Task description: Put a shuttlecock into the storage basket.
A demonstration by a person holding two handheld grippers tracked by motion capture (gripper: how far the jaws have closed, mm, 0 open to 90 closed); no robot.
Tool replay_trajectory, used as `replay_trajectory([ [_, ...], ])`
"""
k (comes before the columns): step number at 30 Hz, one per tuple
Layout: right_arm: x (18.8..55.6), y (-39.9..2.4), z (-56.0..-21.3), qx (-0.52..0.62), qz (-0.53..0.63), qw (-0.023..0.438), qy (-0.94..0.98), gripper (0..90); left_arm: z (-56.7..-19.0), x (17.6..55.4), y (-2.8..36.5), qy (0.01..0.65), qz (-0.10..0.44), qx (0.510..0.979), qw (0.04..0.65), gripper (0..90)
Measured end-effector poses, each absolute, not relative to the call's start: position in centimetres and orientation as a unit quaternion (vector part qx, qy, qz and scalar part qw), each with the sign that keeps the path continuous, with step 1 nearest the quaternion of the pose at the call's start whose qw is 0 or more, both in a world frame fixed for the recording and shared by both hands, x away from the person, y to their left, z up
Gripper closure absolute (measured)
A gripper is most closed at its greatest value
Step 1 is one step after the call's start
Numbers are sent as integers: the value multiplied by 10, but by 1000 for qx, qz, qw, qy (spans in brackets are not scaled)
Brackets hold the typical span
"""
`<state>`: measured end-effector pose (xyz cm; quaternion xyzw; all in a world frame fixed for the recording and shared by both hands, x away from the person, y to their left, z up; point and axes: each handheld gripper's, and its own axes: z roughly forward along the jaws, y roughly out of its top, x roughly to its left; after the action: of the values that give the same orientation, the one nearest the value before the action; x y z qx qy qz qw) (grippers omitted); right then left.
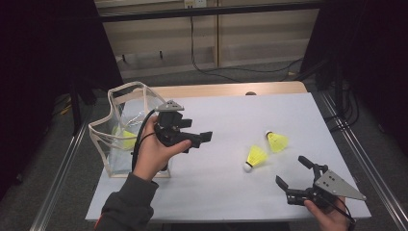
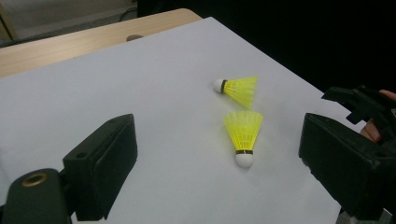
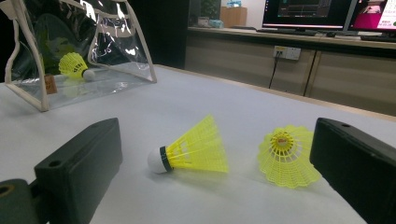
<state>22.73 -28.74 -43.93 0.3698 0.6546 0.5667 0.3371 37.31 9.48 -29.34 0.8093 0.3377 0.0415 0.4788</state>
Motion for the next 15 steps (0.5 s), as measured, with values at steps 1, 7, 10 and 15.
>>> replay_trajectory([
  [1,227,-287,-439,370,568,337,654,22,-294,373,94,337,42,810,478,116],
  [7,227,-287,-439,370,568,336,654,22,-299,371,92,335,39,811,478,115],
  [10,227,-287,-439,370,568,336,654,22,-301,369,92,334,41,811,478,115],
  [15,227,-287,-439,369,568,337,654,22,-305,368,91,331,37,812,479,113],
])
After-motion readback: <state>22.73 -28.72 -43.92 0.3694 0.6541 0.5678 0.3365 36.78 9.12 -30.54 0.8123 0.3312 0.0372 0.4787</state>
